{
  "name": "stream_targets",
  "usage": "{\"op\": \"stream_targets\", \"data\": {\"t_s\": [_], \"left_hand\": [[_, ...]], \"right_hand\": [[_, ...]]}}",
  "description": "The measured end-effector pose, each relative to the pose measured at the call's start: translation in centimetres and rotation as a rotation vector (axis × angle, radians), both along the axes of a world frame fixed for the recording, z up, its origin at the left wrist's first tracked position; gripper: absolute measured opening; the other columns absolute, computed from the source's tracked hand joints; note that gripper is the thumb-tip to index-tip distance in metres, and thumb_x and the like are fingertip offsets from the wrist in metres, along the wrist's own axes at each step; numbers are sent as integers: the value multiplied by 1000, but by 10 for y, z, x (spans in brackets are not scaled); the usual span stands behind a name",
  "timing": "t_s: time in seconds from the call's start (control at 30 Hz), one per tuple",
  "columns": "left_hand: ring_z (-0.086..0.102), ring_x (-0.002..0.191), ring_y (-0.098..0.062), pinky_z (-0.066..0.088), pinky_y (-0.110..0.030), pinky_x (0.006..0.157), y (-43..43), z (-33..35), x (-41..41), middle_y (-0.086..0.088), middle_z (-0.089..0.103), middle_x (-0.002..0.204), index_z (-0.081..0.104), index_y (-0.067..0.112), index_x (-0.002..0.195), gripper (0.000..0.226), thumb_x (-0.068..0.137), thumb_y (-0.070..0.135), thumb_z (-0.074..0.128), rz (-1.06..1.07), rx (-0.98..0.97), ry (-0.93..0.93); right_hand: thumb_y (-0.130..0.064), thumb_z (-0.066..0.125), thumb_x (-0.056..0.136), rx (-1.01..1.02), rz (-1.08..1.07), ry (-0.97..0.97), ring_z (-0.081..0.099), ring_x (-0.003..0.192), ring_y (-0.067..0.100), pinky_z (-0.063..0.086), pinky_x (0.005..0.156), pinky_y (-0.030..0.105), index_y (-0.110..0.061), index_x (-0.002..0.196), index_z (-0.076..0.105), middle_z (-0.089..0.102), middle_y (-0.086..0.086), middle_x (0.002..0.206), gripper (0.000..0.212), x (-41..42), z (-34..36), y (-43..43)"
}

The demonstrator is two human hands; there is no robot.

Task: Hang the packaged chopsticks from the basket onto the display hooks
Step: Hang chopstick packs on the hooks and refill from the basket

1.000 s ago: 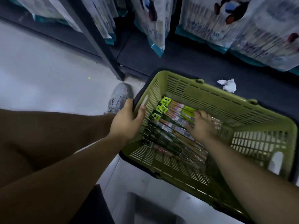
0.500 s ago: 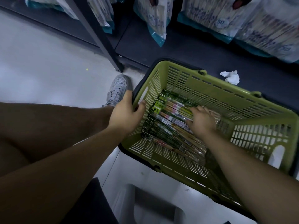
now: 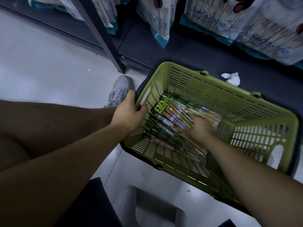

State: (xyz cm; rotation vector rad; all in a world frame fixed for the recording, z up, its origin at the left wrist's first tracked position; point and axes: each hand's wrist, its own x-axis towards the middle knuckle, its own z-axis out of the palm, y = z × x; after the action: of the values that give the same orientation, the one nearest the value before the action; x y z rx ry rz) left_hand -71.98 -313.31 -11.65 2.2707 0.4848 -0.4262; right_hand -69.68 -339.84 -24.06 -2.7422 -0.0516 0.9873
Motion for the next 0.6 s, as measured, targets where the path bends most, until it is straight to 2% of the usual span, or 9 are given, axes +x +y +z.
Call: {"op": "stream_targets", "data": {"t_s": [0.07,0.13,0.2,0.27,0.33,0.4,0.43,0.5,0.6], "left_hand": [[68,83,-25,60,-50,77,4,4,0,-10,68,101,44,17,116,29,100,34,60,-8,-59,53],[61,108,-27,54,-49,94,7,10,-2,-11,56,128,38,16,138,50,97,30,64,-23,-7,1],[53,113,-30,50,-49,97,5,16,-5,-9,48,126,41,11,138,53,94,24,67,-6,118,-201],[59,97,-26,54,-48,87,-1,25,-6,-3,56,108,55,13,120,31,94,26,66,-11,86,-290],[64,85,-15,58,-43,80,-7,33,-4,1,66,97,64,19,107,23,95,39,64,-52,-21,-207],[68,94,-11,58,-40,89,-12,38,-1,4,72,102,67,21,114,42,91,56,62,-22,-208,-77],[69,101,-13,56,-40,96,-15,41,0,3,74,109,67,21,120,51,88,60,63,53,-361,-19],[73,106,-19,55,-38,97,-18,43,1,-4,77,114,67,18,123,55,87,58,66,262,-680,38],[77,90,-22,60,-35,76,-16,45,5,-7,79,99,68,16,110,29,100,42,63,481,-869,-37]], "right_hand": [[-30,69,95,108,-99,-6,64,88,30,34,56,24,-18,143,52,68,13,118,53,-2,6,-4],[-25,70,92,225,-156,-44,59,76,25,30,52,21,-18,124,61,69,10,101,34,0,19,-7],[-24,70,91,318,-157,-102,57,70,23,30,51,21,-24,104,58,65,0,84,18,4,40,-2],[-26,71,91,412,-120,-203,57,69,20,32,51,20,-27,100,57,59,-9,78,17,6,66,13],[-25,71,91,542,-101,-315,58,77,17,39,56,20,-23,110,63,63,-3,88,20,4,94,39],[-20,71,90,716,-80,-409,56,84,10,41,64,11,-18,119,65,64,-1,98,29,-2,120,68],[-18,70,89,780,-58,-431,54,83,3,39,65,7,-18,121,65,62,-4,100,32,-7,132,81],[-21,68,89,838,-17,-409,54,80,-5,39,65,6,-21,125,62,58,-12,101,37,-15,147,100],[-36,66,91,887,-16,-332,56,89,-16,42,70,3,-34,137,56,62,-20,105,47,-17,150,110]]}}
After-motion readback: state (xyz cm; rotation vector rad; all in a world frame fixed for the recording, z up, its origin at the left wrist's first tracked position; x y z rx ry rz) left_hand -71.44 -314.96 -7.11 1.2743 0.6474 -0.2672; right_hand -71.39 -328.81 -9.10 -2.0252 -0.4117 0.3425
